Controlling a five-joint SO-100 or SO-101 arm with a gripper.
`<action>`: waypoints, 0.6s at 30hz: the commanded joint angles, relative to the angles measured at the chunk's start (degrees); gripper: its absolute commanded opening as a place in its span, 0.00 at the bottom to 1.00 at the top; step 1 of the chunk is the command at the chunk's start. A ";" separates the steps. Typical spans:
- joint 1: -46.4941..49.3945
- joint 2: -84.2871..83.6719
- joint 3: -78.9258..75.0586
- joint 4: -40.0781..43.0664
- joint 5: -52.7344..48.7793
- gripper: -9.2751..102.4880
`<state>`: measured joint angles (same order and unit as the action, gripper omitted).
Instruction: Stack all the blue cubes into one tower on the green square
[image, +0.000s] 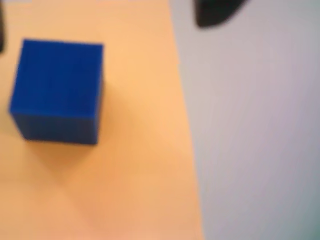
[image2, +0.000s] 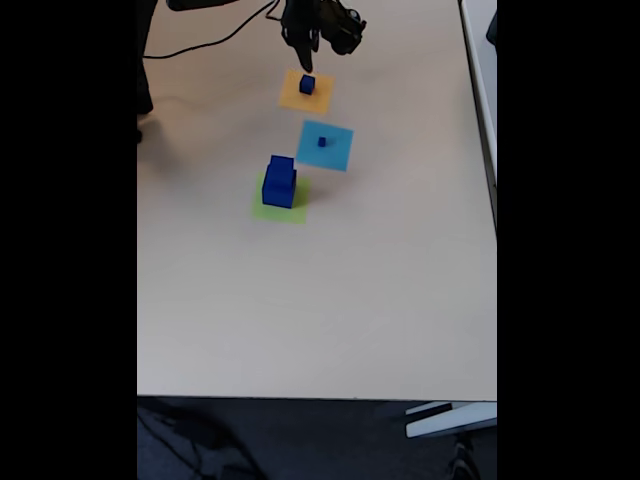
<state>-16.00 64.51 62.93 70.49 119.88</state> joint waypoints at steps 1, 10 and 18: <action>0.70 0.79 -3.87 0.79 -0.97 0.27; 1.32 -0.35 -4.04 1.58 -0.70 0.39; -0.35 -4.57 -6.68 1.58 2.02 0.38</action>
<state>-15.29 59.50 59.94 71.89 121.11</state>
